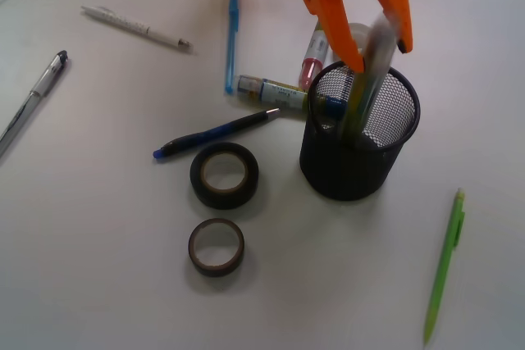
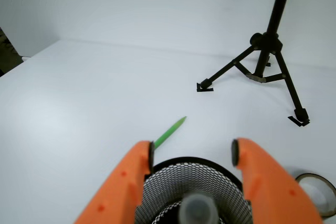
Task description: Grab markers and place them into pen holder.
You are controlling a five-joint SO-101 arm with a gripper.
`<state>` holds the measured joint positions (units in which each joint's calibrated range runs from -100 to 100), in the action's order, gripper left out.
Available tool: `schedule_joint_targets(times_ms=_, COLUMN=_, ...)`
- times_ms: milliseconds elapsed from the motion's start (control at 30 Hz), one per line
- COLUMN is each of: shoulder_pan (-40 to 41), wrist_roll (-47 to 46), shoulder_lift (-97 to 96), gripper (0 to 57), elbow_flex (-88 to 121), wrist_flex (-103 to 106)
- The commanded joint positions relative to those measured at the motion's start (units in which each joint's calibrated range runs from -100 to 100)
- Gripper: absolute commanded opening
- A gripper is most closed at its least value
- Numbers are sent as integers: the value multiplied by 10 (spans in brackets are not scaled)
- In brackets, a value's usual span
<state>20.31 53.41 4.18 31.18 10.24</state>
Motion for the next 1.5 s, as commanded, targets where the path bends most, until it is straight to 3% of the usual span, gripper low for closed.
schedule_joint_targets(times_ms=0, shoulder_pan=4, wrist_roll=-4, shoulder_lift=11, gripper=191, elbow_flex=-7, wrist_flex=11)
schedule_joint_targets(times_ms=267, shoulder_pan=1, wrist_roll=-58, shoulder_lift=53, gripper=190, elbow_flex=-12, wrist_flex=-31)
schedule_joint_targets(times_ms=533, shoulder_pan=-46, wrist_roll=-116, shoulder_lift=187, gripper=189, elbow_flex=-124, wrist_flex=-449)
schedule_joint_targets(times_ms=733, shoulder_pan=-67, wrist_roll=-35, shoulder_lift=246, gripper=189, elbow_flex=-141, wrist_flex=-780)
schedule_joint_targets(times_ms=867, shoulder_pan=-66, wrist_roll=-42, shoulder_lift=253, gripper=188, elbow_flex=-132, wrist_flex=-919)
schedule_joint_targets(times_ms=1100, shoulder_pan=-79, wrist_roll=-194, shoulder_lift=259, gripper=187, elbow_flex=74, wrist_flex=-717)
schedule_joint_targets(times_ms=1467, shoulder_pan=-89, wrist_roll=-262, shoulder_lift=249, gripper=191, elbow_flex=201, wrist_flex=-586)
